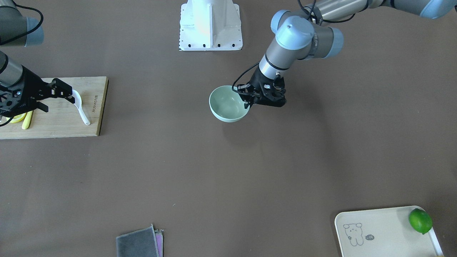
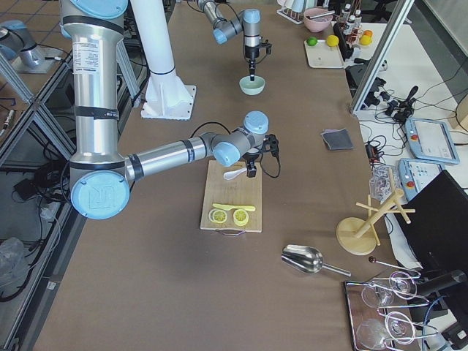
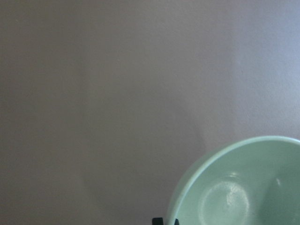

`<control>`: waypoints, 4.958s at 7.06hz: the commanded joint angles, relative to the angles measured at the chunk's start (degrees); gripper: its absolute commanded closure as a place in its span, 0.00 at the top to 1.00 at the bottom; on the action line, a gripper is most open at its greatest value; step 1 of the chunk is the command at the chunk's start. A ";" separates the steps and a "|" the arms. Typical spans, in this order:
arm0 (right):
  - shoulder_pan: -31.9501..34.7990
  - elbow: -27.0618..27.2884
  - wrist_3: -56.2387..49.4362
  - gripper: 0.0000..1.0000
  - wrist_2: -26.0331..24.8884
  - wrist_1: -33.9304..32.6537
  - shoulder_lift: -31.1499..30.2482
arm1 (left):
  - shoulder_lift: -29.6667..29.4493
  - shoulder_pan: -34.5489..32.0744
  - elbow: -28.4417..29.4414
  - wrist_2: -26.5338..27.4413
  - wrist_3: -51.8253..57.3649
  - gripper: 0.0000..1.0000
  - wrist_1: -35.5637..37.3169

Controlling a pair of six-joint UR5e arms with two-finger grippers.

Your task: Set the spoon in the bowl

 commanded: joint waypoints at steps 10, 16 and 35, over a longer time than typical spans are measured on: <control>-8.09 -2.58 -0.64 0.58 -7.31 0.46 1.82 | -2.54 9.06 0.87 6.94 0.01 0.00 2.92; -7.56 -2.06 -0.65 0.00 -6.88 0.54 2.17 | 0.60 4.16 -8.40 5.64 3.06 0.97 9.47; -6.91 4.36 29.85 1.00 -9.29 -4.64 13.47 | 20.12 -31.23 -6.38 -19.46 52.42 0.97 11.27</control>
